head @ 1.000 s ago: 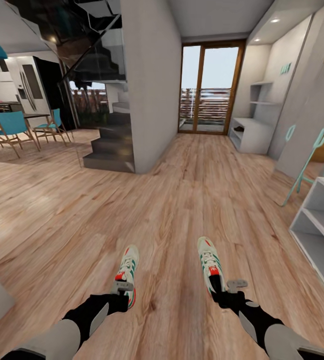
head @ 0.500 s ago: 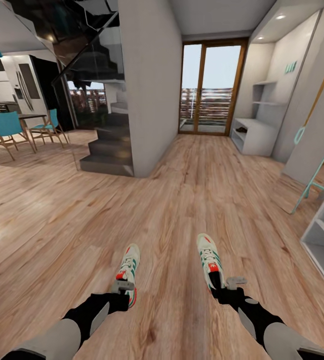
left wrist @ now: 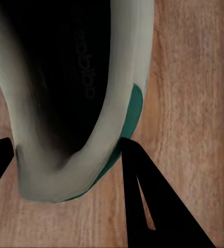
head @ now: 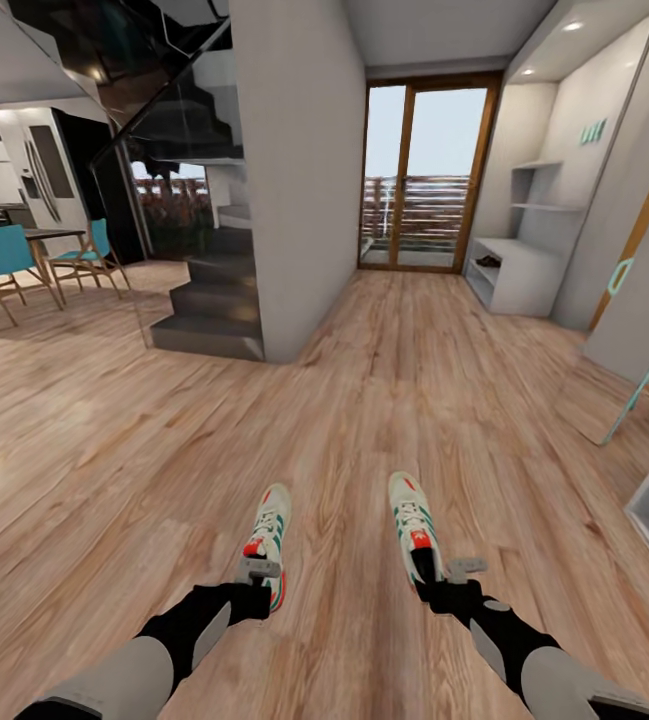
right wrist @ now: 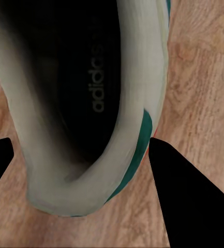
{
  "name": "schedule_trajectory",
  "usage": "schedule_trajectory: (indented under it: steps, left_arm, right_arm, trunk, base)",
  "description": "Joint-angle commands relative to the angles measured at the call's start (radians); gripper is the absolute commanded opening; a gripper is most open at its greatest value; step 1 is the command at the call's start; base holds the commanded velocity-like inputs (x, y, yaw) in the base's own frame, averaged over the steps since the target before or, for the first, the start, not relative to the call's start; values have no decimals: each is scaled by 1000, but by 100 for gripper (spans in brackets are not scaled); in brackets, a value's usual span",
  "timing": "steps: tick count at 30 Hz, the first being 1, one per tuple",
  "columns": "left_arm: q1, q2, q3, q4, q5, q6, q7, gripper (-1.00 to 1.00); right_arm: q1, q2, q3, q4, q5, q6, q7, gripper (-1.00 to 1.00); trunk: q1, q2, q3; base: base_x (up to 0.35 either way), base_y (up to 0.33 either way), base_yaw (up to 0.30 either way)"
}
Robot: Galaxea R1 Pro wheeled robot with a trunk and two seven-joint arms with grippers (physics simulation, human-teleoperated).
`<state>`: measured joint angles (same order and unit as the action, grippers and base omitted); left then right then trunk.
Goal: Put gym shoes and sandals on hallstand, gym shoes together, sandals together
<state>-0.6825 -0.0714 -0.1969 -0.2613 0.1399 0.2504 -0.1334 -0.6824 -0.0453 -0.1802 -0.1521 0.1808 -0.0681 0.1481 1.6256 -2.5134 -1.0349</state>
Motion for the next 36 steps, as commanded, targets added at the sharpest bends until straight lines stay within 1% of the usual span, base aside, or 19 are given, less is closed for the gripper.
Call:
schedule_trajectory:
  steps: [1, 10, 21, 28, 36]
  left_arm:
    - [0, 0, 0, -1, -2, 0, -2, -100]
    - [0, -2, 1, -4, -2, 0, 0, -100]
    - [0, -2, 3, -4, -1, -2, 0, -100]
    - [0, -1, 5, -6, 0, -3, 0, -100]
    - [0, -1, 5, -6, 0, -3, 0, -100]
  right_arm:
    - [0, 0, -1, 2, -1, 0, -2, -100]
    - [0, -2, -2, 28, -2, -3, -4, -100]
    - [0, -2, -2, 34, -2, -4, -4, -100]
    - [0, -2, -2, 34, -2, -4, -4, -100]
    - [0, -2, -2, 34, -1, -4, -4, -100]
  trunk:
    - [0, 0, 0]
    - [0, 0, 0]
    - [0, 0, 0]
    - [0, 0, 0]
    - [0, 0, 0]
  base:
    - [348, -122, 0]
    - [341, -157, -19]
    - [338, -156, -168]
    - [348, 29, -21]
    - [346, 170, -1]
